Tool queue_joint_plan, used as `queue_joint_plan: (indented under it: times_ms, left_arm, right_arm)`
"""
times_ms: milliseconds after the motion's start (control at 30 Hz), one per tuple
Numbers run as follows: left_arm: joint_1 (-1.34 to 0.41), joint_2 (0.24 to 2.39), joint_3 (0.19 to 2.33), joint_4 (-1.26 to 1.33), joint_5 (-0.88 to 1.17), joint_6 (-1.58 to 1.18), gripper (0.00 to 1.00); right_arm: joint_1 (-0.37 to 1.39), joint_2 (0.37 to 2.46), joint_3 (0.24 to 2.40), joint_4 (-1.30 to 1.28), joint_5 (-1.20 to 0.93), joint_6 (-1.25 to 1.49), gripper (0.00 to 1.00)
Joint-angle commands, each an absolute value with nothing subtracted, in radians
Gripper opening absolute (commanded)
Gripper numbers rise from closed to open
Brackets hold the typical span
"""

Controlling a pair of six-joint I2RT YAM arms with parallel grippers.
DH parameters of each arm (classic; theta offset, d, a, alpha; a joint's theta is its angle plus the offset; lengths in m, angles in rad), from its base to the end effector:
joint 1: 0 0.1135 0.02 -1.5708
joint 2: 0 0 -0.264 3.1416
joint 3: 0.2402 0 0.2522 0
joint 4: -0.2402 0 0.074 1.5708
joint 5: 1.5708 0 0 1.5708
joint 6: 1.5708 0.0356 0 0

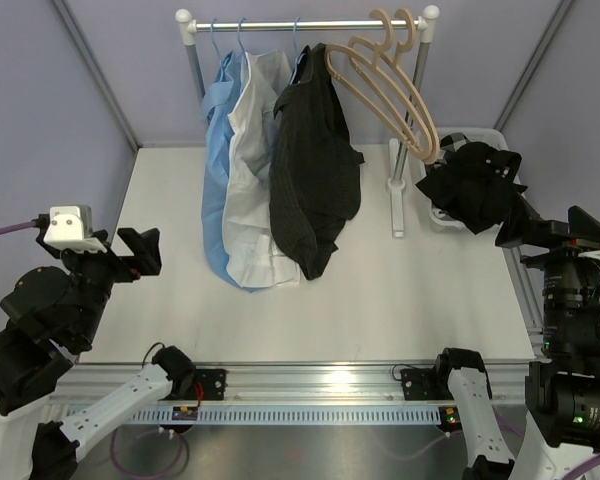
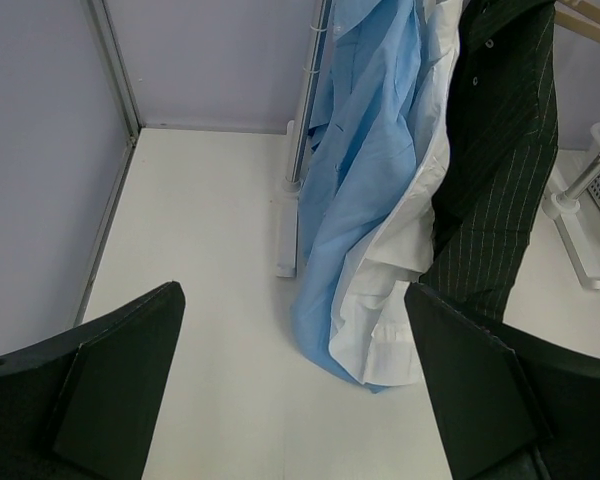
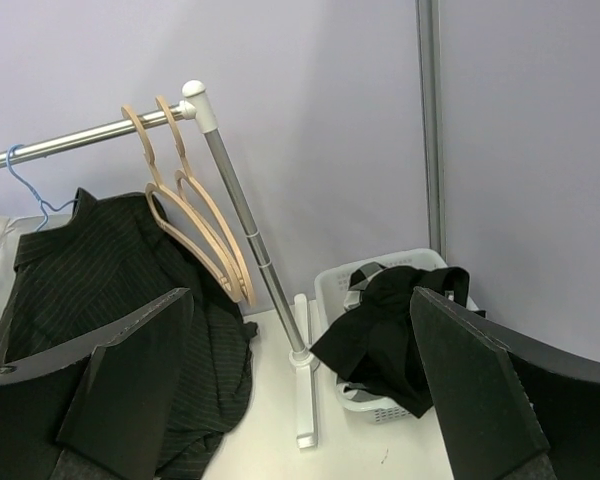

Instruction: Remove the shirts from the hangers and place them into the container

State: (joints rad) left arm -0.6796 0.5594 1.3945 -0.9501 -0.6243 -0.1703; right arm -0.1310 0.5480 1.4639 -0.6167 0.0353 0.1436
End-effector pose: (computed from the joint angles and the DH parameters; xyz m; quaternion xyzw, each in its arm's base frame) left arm 0.0274 0.0046 0.4637 -0.0187 0.7391 -0.0521 0.6714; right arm 0.0008 -0.0014 0.5142 0.0953 0.5862 -0.0054 0.8045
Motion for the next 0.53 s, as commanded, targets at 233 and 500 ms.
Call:
queue_joint_plan:
  times_ms: [233, 500]
  left_arm:
    - [-0.680, 0.618, 1.439, -0.923, -0.652, -0.132, 0.99]
    - [-0.680, 0.647, 1.454, -0.923, -0.653, -0.130, 0.99]
  right_arm:
    - [-0.118, 0.546, 1.509, -0.592, 0.051, 0.091, 1.00]
    - [-0.113, 0.532, 1.500, -0.578, 0.051, 0.077, 0.99]
